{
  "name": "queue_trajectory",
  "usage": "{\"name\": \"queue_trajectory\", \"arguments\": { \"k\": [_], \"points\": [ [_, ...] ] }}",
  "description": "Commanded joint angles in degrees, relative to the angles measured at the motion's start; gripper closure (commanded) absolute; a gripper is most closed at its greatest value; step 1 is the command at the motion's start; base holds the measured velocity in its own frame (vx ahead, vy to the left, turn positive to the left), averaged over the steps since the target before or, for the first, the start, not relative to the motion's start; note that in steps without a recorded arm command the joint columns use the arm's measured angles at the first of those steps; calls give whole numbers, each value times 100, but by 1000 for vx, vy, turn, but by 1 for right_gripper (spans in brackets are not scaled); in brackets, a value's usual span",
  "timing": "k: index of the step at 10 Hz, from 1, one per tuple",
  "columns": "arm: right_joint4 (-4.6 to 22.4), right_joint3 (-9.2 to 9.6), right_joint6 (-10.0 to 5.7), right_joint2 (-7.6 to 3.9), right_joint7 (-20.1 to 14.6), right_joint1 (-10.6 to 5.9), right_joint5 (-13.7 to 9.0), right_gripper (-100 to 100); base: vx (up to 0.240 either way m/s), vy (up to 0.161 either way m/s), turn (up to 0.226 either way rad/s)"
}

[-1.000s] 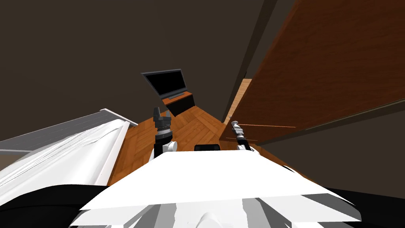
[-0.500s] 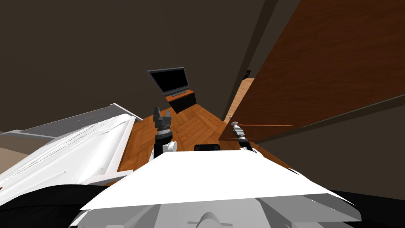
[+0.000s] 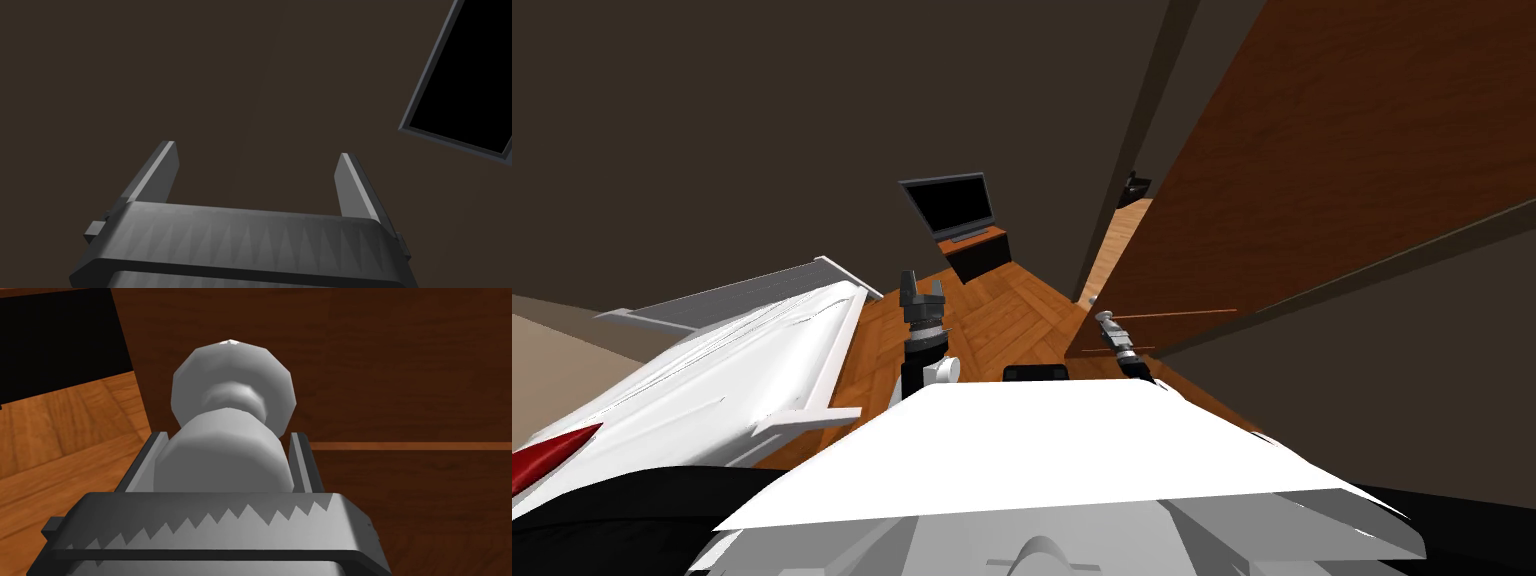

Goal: Pull the door open

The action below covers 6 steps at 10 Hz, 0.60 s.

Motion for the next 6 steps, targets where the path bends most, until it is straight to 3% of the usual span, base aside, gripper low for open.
{"name": "queue_trajectory", "arguments": {
  "k": [1, 6],
  "points": [
    [27, 45, -115, -56, -68, 44, 32, 100, -107, -24, 117],
    [122, 207, -526, -257, -312, 203, 148, 100, -189, -66, 119]
  ]
}}
